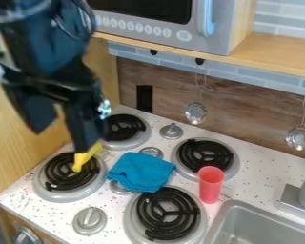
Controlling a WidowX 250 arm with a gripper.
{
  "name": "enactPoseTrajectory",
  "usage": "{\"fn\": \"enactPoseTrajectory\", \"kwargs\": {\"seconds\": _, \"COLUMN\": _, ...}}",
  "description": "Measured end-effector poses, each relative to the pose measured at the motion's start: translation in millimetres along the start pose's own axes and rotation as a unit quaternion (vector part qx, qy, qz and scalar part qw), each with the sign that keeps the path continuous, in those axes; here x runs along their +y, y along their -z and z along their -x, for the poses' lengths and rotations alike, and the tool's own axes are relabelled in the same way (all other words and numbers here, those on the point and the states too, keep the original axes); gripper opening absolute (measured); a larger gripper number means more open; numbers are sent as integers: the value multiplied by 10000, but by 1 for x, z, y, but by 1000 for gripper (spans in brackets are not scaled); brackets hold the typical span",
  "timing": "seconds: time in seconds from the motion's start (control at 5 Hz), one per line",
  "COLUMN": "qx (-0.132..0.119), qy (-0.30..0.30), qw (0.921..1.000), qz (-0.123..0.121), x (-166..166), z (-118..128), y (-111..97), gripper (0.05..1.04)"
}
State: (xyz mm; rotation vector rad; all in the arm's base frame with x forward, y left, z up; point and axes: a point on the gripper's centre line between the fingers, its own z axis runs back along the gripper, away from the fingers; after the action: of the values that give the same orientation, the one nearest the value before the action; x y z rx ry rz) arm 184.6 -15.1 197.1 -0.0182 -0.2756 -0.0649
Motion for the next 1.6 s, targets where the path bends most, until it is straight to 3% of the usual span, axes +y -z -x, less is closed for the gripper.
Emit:
{"fn": "enactPoseTrajectory", "kwargs": {"seconds": 0.2, "qx": -606, "qy": 183, "qw": 9972, "qz": 394, "x": 4, "z": -19, "y": 34, "gripper": 1001}}
{"fn": "enactPoseTrajectory", "kwargs": {"seconds": 0.4, "qx": -1089, "qy": -126, "qw": 9928, "qz": 483, "x": 5, "z": -41, "y": 65, "gripper": 1001}}
{"fn": "enactPoseTrajectory", "kwargs": {"seconds": 0.6, "qx": -1164, "qy": -477, "qw": 9917, "qz": 282, "x": 1, "z": -62, "y": 98, "gripper": 1001}}
{"fn": "enactPoseTrajectory", "kwargs": {"seconds": 0.8, "qx": -1077, "qy": -599, "qw": 9924, "qz": 15, "x": -5, "z": -87, "y": 119, "gripper": 1001}}
{"fn": "enactPoseTrajectory", "kwargs": {"seconds": 1.2, "qx": -789, "qy": -872, "qw": 9926, "qz": -289, "x": -17, "z": -119, "y": 154, "gripper": 1001}}
{"fn": "enactPoseTrajectory", "kwargs": {"seconds": 1.6, "qx": -586, "qy": -896, "qw": 9933, "qz": -425, "x": -19, "z": -136, "y": 184, "gripper": 1001}}
